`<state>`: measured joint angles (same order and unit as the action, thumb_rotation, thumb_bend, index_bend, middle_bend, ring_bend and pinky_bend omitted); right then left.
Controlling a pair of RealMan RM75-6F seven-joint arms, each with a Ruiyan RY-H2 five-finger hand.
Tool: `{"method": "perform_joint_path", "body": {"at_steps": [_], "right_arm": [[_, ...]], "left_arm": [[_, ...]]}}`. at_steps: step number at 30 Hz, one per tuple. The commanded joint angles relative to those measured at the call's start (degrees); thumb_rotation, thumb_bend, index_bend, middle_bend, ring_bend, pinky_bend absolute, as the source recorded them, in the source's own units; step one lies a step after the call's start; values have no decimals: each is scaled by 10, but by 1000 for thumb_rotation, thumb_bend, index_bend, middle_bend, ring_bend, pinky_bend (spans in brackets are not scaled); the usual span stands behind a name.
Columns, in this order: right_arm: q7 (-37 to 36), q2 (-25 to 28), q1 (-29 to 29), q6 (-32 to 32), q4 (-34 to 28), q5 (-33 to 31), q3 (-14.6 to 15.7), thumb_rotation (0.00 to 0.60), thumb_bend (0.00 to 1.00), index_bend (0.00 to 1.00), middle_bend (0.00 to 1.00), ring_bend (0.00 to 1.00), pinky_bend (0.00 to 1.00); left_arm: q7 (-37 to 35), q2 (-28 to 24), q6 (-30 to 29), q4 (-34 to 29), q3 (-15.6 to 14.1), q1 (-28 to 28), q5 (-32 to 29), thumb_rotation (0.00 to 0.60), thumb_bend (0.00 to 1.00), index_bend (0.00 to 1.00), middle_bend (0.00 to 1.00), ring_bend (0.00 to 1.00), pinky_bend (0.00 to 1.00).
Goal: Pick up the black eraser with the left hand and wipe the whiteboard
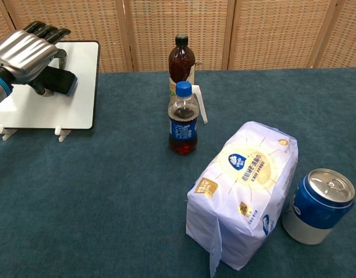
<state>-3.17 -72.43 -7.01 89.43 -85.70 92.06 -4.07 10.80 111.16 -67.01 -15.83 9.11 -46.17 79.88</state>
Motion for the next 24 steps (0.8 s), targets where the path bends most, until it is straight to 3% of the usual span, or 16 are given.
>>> {"method": "perform_joint_path", "body": {"at_steps": [1, 24], "right_arm": [[0, 0, 0, 2, -1, 1, 0, 600, 0, 0, 0, 0, 0], [-9, -10, 1, 20, 13, 10, -4, 600, 0, 0, 0, 0, 0]], "left_arm": [[-3, 6, -3, 8, -2, 3, 2, 600, 116, 529, 0, 0, 0], [7, 26, 21, 54, -12, 5, 9, 600, 96, 519, 0, 0, 0]]}}
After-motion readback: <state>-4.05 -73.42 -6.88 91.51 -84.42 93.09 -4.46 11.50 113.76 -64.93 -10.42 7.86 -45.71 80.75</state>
